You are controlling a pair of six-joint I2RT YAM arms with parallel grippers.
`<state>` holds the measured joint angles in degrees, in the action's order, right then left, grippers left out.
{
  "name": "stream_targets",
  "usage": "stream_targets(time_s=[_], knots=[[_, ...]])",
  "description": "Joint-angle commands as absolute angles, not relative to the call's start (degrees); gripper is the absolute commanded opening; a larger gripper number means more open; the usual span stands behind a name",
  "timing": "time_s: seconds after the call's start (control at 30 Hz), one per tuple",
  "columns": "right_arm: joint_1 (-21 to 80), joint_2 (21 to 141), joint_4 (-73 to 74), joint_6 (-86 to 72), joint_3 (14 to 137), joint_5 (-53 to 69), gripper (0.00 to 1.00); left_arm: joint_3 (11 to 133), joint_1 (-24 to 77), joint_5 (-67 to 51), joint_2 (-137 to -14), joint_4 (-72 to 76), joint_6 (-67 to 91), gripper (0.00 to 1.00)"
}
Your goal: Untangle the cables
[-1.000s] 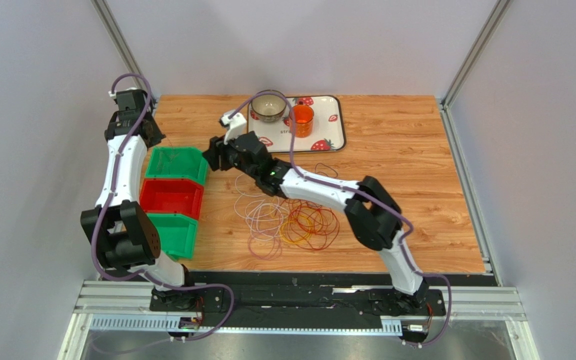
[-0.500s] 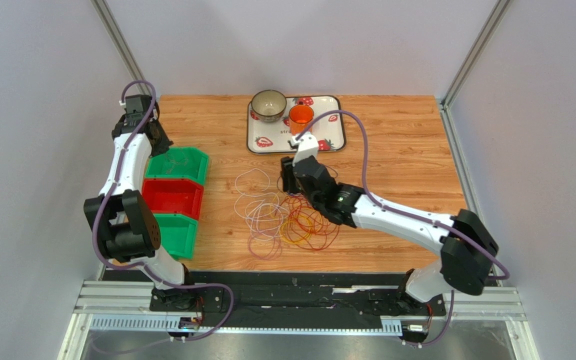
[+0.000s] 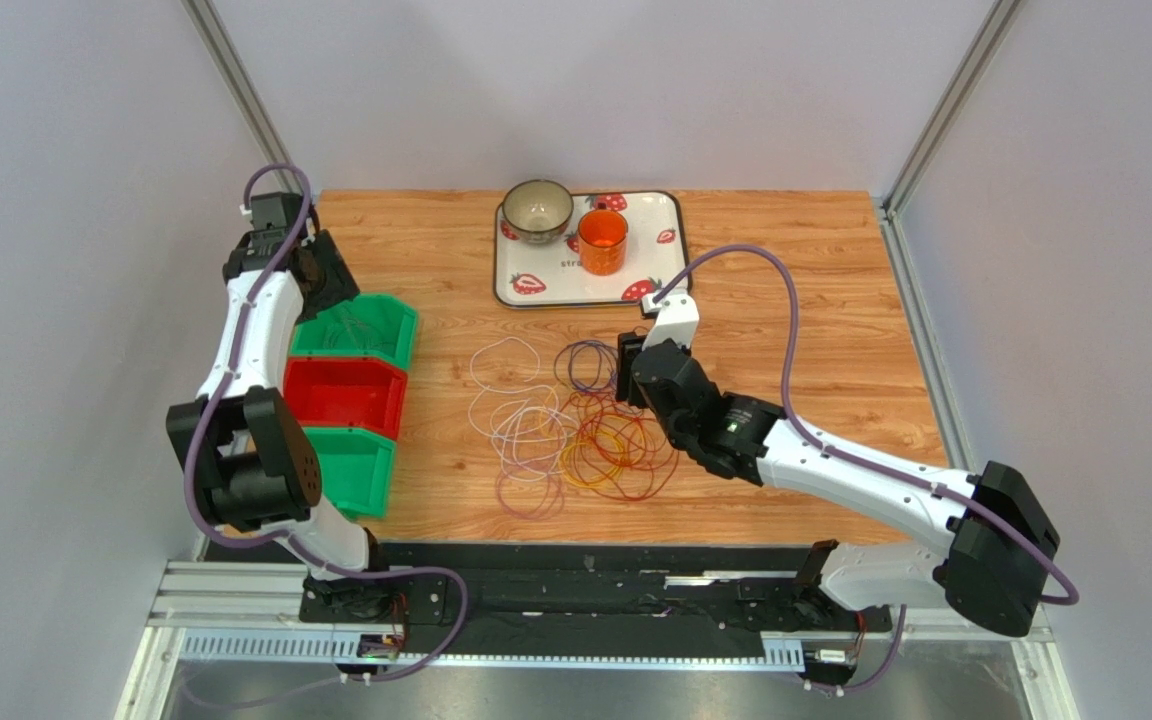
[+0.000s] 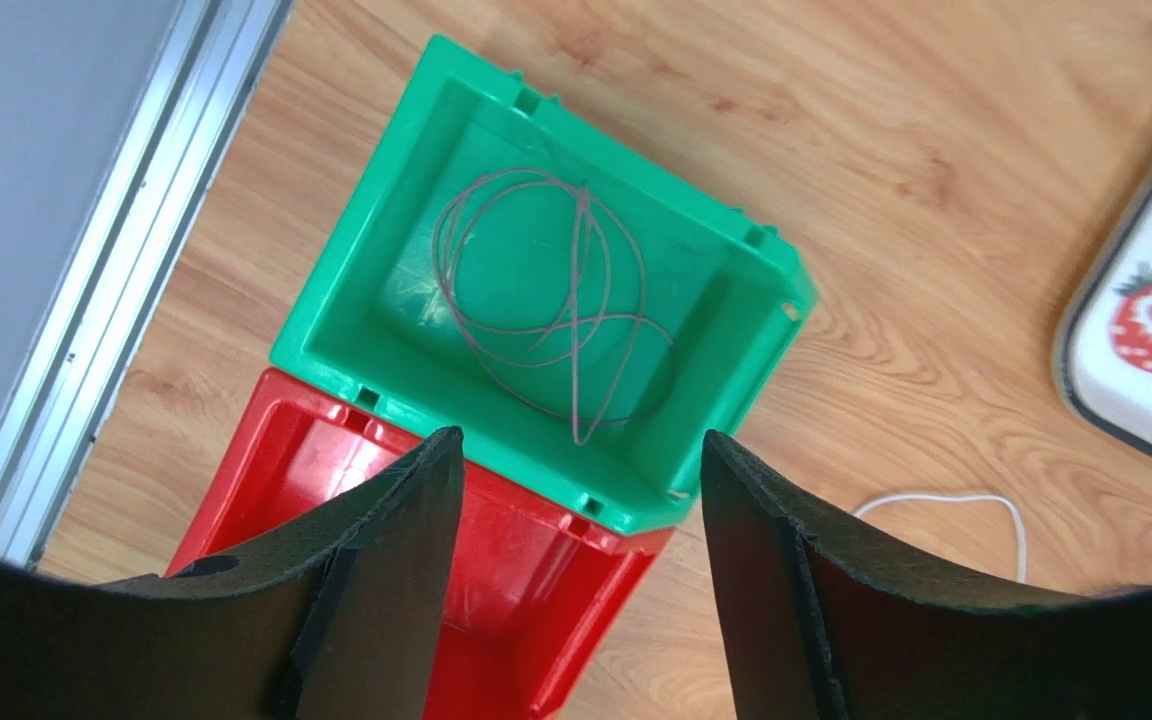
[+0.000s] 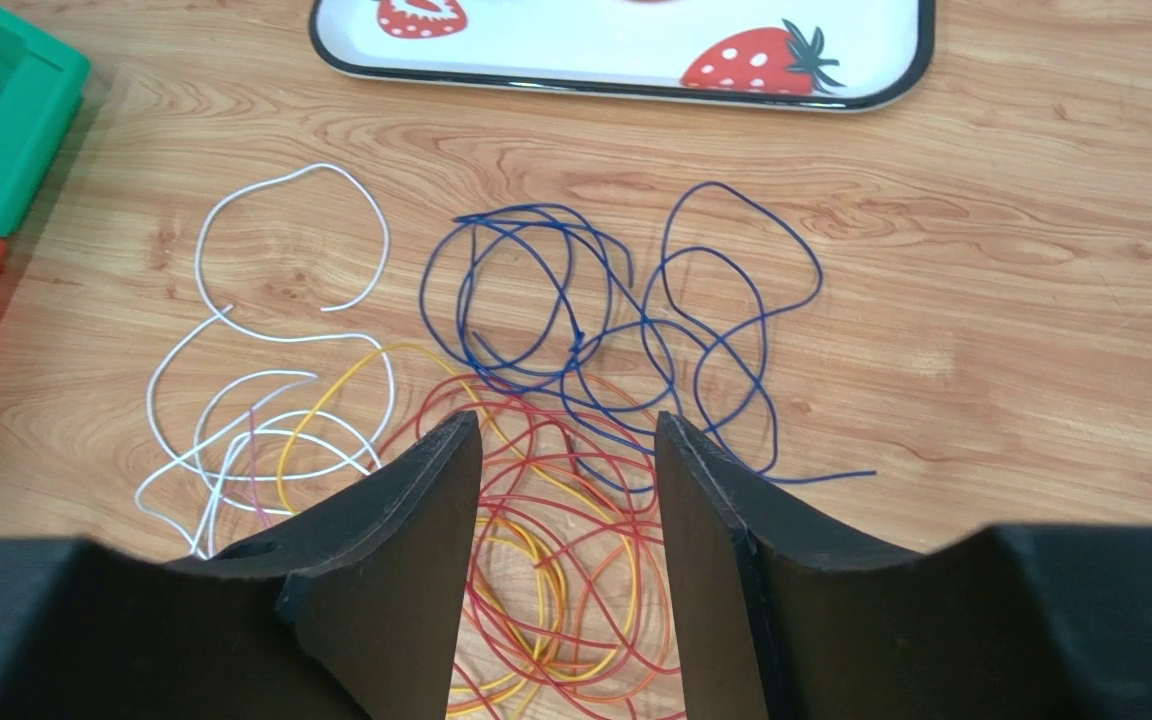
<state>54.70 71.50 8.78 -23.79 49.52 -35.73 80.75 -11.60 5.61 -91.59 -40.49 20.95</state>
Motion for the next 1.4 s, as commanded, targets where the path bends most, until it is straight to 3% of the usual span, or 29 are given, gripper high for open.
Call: stream_targets(time_s=[0.0, 0.13, 0.3, 0.7, 1.13, 1.37], knots=[[54.58, 70.67, 10.98, -26.1, 48.69, -39.99, 0.52, 80.95, -10.64, 3.25, -84.12, -39.11, 20.74, 0.68], [54.67, 69.96, 14.31, -29.52, 47.64, -45.93, 0.5, 78.58, -9.06, 2.38, -77.81, -40.6, 20.13, 0.68], [54.58, 68.82, 16.96, -34.01, 44.57, -53.17, 0.55, 72.18, -4.05, 1.49, -69.37, -42.62, 19.86, 0.68], [54.41, 59.59, 13.63, -35.51, 37.53, -50.29, 0.54, 55.55, 13.17, 2.73, -56.96, -44.91, 27.33, 0.64], [52.74, 55.81, 17.4, -38.93, 34.81, -46.85, 0.54, 45.45, 30.13, 5.01, -59.76, -41.23, 39.36, 0.61], [47.99, 55.2, 16.0, -39.2, 33.05, -42.02, 0.53, 38.86, 33.22, 3.25, -61.61, -36.04, 42.8, 0.57]])
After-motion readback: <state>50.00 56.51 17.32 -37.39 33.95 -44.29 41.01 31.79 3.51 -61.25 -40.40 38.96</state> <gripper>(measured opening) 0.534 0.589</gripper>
